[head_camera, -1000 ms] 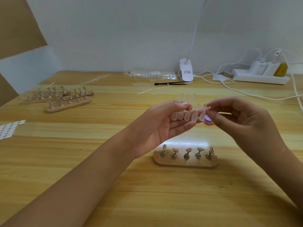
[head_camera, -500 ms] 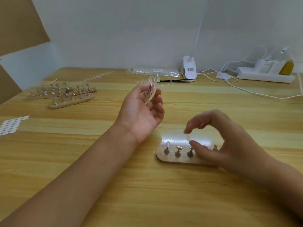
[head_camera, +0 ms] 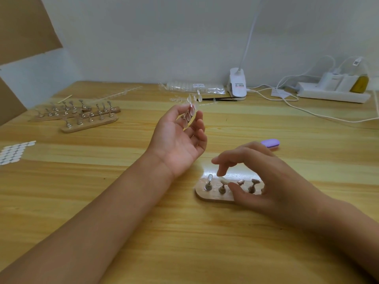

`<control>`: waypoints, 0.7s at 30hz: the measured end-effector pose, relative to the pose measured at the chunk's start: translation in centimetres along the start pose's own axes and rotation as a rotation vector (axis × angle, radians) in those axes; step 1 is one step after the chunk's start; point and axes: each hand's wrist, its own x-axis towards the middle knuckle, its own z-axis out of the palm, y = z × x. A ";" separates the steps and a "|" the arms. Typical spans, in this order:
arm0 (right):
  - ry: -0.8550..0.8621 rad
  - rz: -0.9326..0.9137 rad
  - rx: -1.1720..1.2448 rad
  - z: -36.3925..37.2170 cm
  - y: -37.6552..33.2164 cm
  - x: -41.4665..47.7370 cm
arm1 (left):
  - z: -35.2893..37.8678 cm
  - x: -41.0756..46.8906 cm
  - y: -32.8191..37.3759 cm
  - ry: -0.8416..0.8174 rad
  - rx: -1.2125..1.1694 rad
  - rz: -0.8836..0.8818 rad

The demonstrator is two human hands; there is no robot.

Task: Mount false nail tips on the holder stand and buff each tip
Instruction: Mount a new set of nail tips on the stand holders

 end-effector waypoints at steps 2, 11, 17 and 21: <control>0.001 -0.002 -0.005 0.1 0.0 0.0 | 0.0 0.0 0.0 0.000 -0.001 0.001; -0.006 0.007 -0.031 0.0 0.1 -0.1 | 0.0 0.1 0.1 -0.001 -0.008 0.001; -0.016 0.002 -0.039 0.0 0.1 -0.1 | 0.0 0.1 0.1 0.000 -0.009 0.002; -0.019 -0.003 -0.042 0.1 0.2 -0.1 | 0.0 0.1 0.1 0.003 -0.013 0.003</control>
